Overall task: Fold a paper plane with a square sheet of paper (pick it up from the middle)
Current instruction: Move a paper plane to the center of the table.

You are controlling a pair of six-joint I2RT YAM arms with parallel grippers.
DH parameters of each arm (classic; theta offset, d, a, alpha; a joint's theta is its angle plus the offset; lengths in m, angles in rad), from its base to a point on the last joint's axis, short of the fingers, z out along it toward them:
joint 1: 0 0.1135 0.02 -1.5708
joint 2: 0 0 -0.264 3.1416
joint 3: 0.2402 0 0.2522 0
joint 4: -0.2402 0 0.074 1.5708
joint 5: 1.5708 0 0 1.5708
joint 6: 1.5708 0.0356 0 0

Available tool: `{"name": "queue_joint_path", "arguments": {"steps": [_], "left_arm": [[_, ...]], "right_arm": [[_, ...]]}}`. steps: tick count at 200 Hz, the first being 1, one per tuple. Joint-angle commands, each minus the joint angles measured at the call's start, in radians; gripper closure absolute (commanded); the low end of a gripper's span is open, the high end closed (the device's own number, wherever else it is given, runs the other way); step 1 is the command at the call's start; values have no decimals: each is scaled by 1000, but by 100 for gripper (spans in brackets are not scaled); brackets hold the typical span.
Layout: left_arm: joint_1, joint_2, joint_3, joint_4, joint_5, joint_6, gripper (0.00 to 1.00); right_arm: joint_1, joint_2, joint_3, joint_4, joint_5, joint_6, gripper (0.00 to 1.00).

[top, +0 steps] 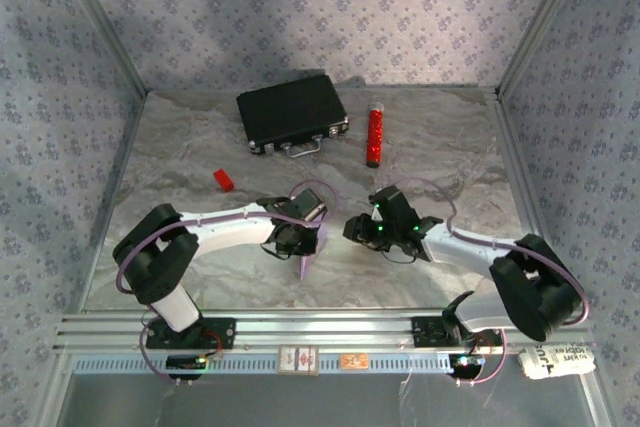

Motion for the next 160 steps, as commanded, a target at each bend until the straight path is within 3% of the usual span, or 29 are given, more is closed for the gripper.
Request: {"name": "queue_joint_path", "arguments": {"steps": [1, 160], "left_arm": [[7, 21, 15, -17, -23, -12, 88], [0, 105, 0, -22, -54, -43, 74]], "right_arm": [[-12, -50, -22, -85, 35, -26, 61], [-18, -100, -39, -104, 40, -26, 59]]}}
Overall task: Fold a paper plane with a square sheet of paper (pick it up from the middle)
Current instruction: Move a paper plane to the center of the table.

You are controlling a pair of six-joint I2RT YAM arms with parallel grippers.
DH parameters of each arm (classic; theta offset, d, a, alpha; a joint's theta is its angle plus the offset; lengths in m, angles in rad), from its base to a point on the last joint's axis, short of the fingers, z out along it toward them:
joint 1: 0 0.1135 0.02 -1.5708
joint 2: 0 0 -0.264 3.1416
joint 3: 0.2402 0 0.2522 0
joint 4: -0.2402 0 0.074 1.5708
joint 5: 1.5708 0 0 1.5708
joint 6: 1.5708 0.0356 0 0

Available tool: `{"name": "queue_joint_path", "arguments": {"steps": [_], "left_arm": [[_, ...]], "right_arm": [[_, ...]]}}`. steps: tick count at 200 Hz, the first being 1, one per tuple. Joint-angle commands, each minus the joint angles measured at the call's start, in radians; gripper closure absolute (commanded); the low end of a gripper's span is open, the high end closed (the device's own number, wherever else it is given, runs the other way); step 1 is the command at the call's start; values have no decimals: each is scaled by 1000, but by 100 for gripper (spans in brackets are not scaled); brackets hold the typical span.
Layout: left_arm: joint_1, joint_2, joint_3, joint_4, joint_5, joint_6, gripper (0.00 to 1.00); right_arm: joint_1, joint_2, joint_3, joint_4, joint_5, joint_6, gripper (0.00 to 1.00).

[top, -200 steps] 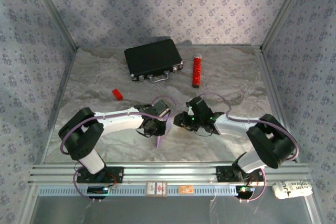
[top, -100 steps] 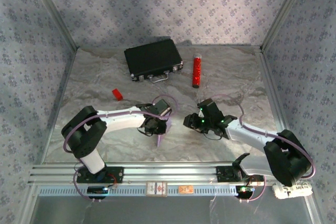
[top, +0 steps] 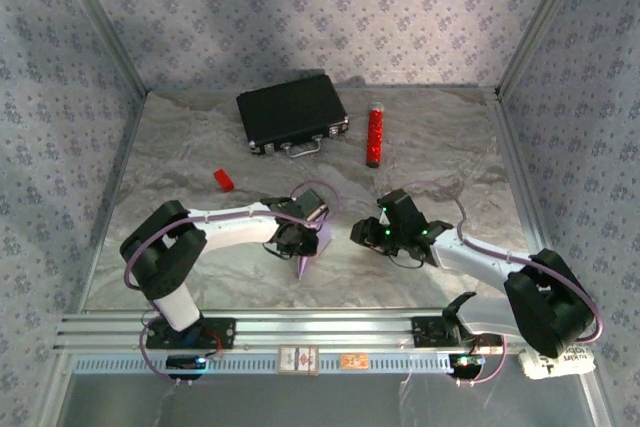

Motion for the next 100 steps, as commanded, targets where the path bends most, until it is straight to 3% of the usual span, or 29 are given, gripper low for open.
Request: {"name": "queue_joint_path", "arguments": {"steps": [1, 59, 100], "left_arm": [[-3, 62, -9, -29, -50, -27, 74], [-43, 112, 23, -79, -164, -188, 64], [-72, 145, 94, -123, -194, -291, 65]], "right_arm": [[-7, -15, -12, -25, 19, -19, 59], [-42, -63, -8, -81, 21, -53, 59], [-80, -108, -25, -92, -6, -63, 59]]}}
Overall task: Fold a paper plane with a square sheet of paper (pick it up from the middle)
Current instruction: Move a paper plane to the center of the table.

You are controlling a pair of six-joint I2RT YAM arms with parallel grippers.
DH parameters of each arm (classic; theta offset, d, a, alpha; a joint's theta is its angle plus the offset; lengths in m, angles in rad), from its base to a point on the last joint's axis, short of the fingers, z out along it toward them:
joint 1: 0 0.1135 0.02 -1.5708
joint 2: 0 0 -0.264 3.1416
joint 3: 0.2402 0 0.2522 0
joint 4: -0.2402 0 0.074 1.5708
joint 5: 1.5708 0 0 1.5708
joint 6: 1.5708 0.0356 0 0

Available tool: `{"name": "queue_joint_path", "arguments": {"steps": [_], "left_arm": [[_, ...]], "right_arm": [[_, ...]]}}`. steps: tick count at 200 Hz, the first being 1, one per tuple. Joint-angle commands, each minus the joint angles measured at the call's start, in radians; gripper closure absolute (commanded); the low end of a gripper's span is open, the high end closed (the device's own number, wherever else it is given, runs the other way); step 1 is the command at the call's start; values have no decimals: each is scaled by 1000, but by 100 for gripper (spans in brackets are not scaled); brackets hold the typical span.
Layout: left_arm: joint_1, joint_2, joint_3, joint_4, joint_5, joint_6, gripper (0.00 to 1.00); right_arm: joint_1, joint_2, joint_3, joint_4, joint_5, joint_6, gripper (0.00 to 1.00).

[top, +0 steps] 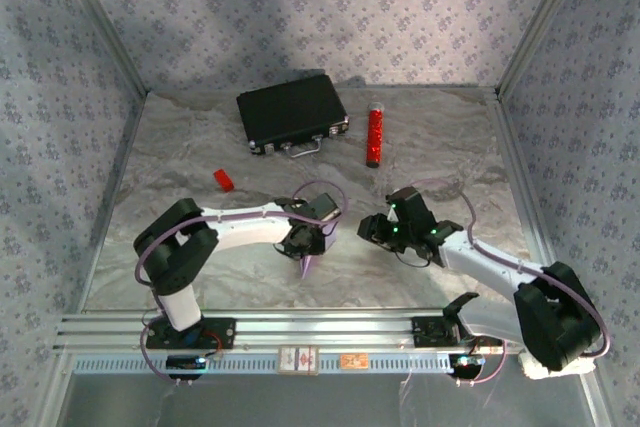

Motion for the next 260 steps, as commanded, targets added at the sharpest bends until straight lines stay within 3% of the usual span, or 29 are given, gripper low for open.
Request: {"name": "queue_joint_path", "arguments": {"steps": [1, 46, 181, 194, 210, 223, 238, 248, 260], "left_arm": [[-9, 73, 2, -50, -64, -96, 65], [-16, 46, 32, -75, -89, -157, 61], [-22, -160, 68, -129, -151, -163, 45], [-23, -214, 71, -162, -181, -137, 45], [-18, -302, 67, -181, -281, -49, 43], [16, -391, 34, -185, -403, 58, 33], [139, -507, -49, -143, -462, 200, 22], [236, -592, -146, -23, -462, 337, 2], [360, -689, -253, 110, -462, 474, 0]], "right_arm": [[-15, -29, -19, -39, -10, -26, 58], [-34, -67, -21, -63, -19, -40, 58], [-160, -192, 2, -223, 10, -136, 53], [-192, -214, 53, -316, 93, -210, 47], [-227, -228, 128, -392, 331, -309, 39], [-254, -222, 167, -431, 507, -361, 33], [-293, -196, 193, -369, 678, -482, 28], [-309, -167, 148, -229, 753, -593, 25], [-331, -107, 70, 8, 775, -724, 19]]}}
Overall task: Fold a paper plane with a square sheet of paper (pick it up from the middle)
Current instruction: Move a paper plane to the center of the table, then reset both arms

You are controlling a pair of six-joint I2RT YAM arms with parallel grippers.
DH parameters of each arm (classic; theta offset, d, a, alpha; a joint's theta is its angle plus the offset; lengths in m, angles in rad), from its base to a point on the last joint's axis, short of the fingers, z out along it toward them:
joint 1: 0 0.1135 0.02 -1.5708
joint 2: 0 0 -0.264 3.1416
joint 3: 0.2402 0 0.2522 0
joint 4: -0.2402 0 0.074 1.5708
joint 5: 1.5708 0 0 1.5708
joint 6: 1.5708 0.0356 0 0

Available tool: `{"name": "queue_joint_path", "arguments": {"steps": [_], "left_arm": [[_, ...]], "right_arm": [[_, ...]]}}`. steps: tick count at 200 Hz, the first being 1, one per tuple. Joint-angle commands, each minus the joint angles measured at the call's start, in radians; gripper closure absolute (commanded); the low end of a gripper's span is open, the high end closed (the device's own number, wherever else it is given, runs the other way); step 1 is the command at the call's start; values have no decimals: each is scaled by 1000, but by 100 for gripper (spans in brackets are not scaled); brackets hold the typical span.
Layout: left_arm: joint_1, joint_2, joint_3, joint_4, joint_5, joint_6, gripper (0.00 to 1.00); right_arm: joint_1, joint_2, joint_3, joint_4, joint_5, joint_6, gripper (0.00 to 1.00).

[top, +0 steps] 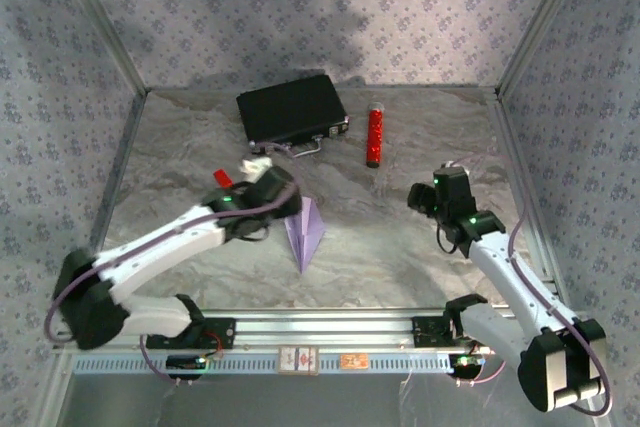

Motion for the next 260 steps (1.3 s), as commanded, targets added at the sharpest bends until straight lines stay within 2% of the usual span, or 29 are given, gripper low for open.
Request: {"name": "queue_joint_path", "arguments": {"steps": [1, 18, 37, 58, 63, 69, 77, 100, 106, 123, 128, 133, 138, 141, 144, 156, 173, 185, 195, 206, 217, 234, 247, 260], "left_arm": [[198, -150, -189, 166, -113, 346, 0], [415, -242, -310, 281, -84, 418, 0], [620, -279, -423, 433, 4, 493, 0], [702, -300, -526, 622, 32, 607, 0], [715, -291, -554, 684, 38, 622, 0], [735, -272, -588, 762, 73, 636, 0], [759, -237, -621, 854, 132, 657, 0], [776, -84, -660, 1074, 189, 682, 0], [776, -45, -633, 1059, 212, 692, 0], [778, 61, -588, 1154, 260, 747, 0], [778, 87, -580, 1186, 268, 761, 0], [777, 111, -580, 1234, 285, 790, 0], [779, 133, -582, 1282, 297, 814, 0], [779, 146, -581, 1299, 302, 825, 0], [779, 156, -579, 1309, 308, 839, 0], [792, 222, -583, 1387, 370, 858, 0], [799, 349, -626, 1602, 410, 873, 0], [805, 302, -599, 1461, 366, 843, 0], [814, 337, -582, 1491, 327, 819, 0], [822, 315, -562, 1408, 337, 806, 0], [822, 329, -573, 1462, 334, 810, 0], [822, 321, -568, 1437, 331, 808, 0], [813, 316, -590, 1469, 278, 798, 0], [808, 318, -601, 1498, 273, 806, 0]], "right_arm": [[-35, 91, -93, 278, 251, -308, 19], [-75, 213, -130, 491, 272, -379, 17], [-131, 325, -146, 666, 186, -423, 17], [-163, 420, -184, 899, 56, -507, 17], [-168, 434, -171, 899, 40, -532, 17], [-175, 442, -173, 907, -2, -543, 18], [-181, 454, -212, 1016, -74, -567, 18], [-229, 454, -271, 1104, -187, -552, 18], [-242, 458, -293, 1148, -215, -547, 18], [-241, 536, -350, 1308, -242, -566, 17], [-238, 562, -349, 1366, -209, -555, 17], [-238, 554, -322, 1331, -172, -540, 16], [-240, 533, -283, 1209, -143, -521, 15], [-245, 533, -266, 1161, -138, -508, 4], [-256, 544, -259, 1162, -148, -499, 1], [-289, 545, -252, 1146, -188, -476, 1], [-270, 543, -260, 1169, -147, -484, 1], [-282, 548, -252, 1153, -174, -480, 1], [-291, 548, -247, 1144, -198, -479, 1], [-285, 546, -248, 1147, -190, -483, 1], [-285, 547, -249, 1147, -190, -483, 1], [-285, 548, -246, 1142, -191, -482, 1], [-286, 548, -246, 1141, -194, -482, 1], [-285, 547, -248, 1148, -190, -484, 1]]}}
